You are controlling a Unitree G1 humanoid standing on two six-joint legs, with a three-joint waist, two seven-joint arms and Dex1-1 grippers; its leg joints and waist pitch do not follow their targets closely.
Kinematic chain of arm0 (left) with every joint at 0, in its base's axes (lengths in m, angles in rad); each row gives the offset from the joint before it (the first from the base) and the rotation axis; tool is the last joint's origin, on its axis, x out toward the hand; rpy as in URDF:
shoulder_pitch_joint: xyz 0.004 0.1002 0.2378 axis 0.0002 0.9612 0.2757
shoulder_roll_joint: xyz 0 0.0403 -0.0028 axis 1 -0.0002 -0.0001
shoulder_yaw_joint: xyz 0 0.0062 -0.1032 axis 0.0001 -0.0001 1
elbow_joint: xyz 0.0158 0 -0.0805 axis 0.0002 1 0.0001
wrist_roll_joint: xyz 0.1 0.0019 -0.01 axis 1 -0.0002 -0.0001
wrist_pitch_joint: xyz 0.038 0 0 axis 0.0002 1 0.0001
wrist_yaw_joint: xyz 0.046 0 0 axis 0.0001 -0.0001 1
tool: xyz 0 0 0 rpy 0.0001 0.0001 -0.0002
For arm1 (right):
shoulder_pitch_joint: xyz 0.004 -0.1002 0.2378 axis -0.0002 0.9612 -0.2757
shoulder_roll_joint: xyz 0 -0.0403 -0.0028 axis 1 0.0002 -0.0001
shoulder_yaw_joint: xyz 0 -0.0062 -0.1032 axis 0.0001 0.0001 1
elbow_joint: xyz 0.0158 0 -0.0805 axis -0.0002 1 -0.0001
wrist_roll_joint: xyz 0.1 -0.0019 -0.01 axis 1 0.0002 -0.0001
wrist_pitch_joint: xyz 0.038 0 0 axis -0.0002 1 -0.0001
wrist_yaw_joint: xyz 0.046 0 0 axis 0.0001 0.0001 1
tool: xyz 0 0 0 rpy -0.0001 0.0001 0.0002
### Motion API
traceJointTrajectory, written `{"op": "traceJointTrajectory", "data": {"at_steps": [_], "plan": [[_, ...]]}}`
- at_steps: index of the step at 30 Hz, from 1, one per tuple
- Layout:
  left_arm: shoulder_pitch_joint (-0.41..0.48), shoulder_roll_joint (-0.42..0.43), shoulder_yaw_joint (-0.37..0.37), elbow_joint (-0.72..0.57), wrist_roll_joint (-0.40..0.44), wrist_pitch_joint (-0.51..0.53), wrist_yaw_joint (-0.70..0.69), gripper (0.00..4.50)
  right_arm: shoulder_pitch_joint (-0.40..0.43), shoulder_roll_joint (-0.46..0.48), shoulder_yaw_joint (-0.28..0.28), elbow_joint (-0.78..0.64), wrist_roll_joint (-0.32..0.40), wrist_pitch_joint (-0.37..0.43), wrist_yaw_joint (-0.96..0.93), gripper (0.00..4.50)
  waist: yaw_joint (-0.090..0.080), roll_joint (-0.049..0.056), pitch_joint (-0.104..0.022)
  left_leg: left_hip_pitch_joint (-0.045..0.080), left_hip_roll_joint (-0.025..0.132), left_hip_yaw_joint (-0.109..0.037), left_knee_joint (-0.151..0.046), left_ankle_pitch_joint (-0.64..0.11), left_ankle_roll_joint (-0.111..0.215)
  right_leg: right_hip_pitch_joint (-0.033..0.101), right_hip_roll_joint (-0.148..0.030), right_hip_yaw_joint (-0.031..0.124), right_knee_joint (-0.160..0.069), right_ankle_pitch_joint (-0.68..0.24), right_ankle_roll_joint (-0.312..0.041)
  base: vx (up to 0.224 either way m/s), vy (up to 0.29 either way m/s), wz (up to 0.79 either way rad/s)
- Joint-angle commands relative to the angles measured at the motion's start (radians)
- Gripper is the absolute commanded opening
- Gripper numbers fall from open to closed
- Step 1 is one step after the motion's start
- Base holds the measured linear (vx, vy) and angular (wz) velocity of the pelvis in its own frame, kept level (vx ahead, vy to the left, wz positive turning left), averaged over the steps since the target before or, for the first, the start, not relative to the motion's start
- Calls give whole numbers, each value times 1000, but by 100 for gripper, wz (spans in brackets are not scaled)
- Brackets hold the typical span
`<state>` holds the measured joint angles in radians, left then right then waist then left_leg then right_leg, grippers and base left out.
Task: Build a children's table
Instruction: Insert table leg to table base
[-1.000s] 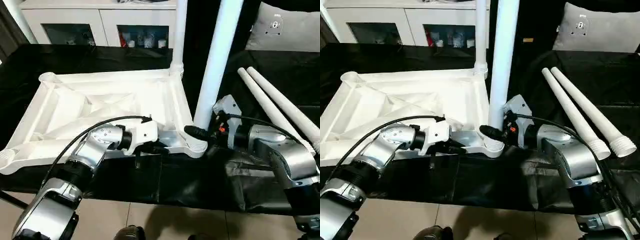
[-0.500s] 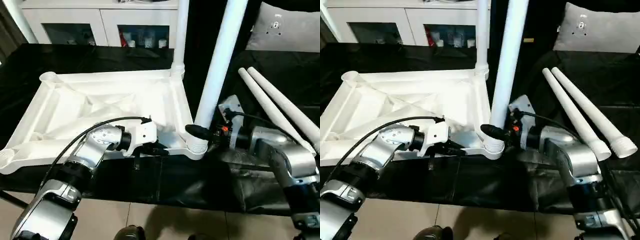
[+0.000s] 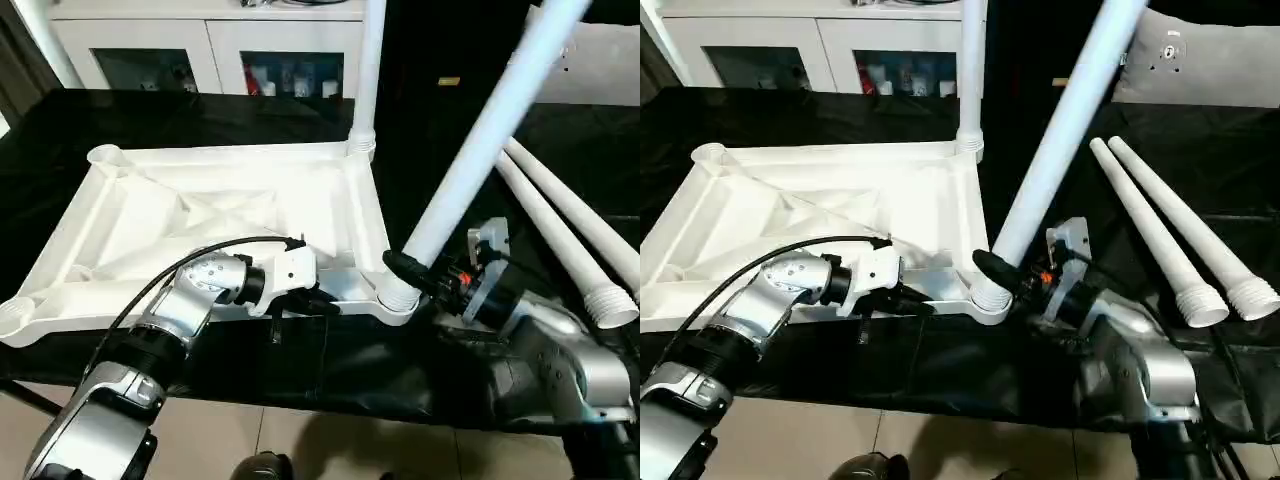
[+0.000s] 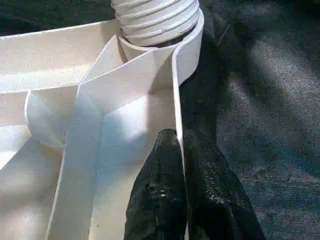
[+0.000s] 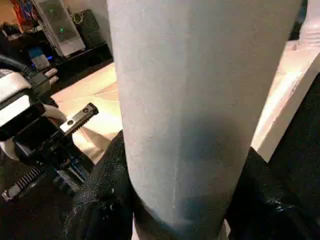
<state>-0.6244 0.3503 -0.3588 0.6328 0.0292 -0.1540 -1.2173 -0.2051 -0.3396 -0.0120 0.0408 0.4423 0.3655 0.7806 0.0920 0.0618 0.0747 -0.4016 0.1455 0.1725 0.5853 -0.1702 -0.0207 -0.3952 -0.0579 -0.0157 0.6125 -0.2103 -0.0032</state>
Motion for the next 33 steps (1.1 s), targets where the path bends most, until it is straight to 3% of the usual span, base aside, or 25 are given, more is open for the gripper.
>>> {"op": "traceJointTrajectory", "data": {"at_steps": [1, 5, 8, 14, 25, 29, 33], "plan": [[15, -1, -14, -22, -9, -6, -22, 0, 39, -26, 56, 49, -89, 4, -12, 189, -2, -1, -54, 31, 87, -33, -80, -266, 23, 34, -96, 37, -75, -120, -255, 0, 0, 0], [23, 0, -11, -26, -2, -3, -21, 0, 39, -70, 110, 49, -178, -75, 7, 188, -5, -2, -51, 31, 86, -32, -82, -283, 26, 33, -97, 40, -79, -144, -246, 0, 0, 0], [26, -1, -11, -29, -1, -2, -19, 0, 33, -87, 136, 55, -201, -101, 24, 188, -6, -7, -48, 31, 86, -31, -83, -290, 28, 31, -97, 42, -84, -183, -233, 0, 0, 0], [33, 5, -10, -36, 1, -1, -19, 0, -1, -111, 177, 95, -220, -120, 66, 188, -8, -9, -50, 30, 87, -31, -81, -266, 51, 32, -96, 41, -81, -138, -243, 0, 0, 0], [-37, 1, -13, 34, 20, -33, -44, 0, -70, -111, 205, 185, -198, -115, 161, 188, -8, -7, -49, 33, 88, -31, -84, -301, 38, 29, -97, 42, -87, -216, -241, 0, 0, 0], [-76, 1, -9, 74, 28, -33, -41, 0, -92, -102, 212, 215, -212, -119, 167, 188, -7, -3, -42, 38, 88, -33, -90, -359, 14, 25, -100, 44, -97, -320, -228, 0, 0, 0], [-77, 3, -6, 80, 28, -32, -38, 0, -97, -88, 205, 223, -219, -111, 143, 188, -7, -8, -38, 46, 89, -38, -96, -414, -14, 22, -104, 50, -107, -427, -200, 0, 0, 0]]}}
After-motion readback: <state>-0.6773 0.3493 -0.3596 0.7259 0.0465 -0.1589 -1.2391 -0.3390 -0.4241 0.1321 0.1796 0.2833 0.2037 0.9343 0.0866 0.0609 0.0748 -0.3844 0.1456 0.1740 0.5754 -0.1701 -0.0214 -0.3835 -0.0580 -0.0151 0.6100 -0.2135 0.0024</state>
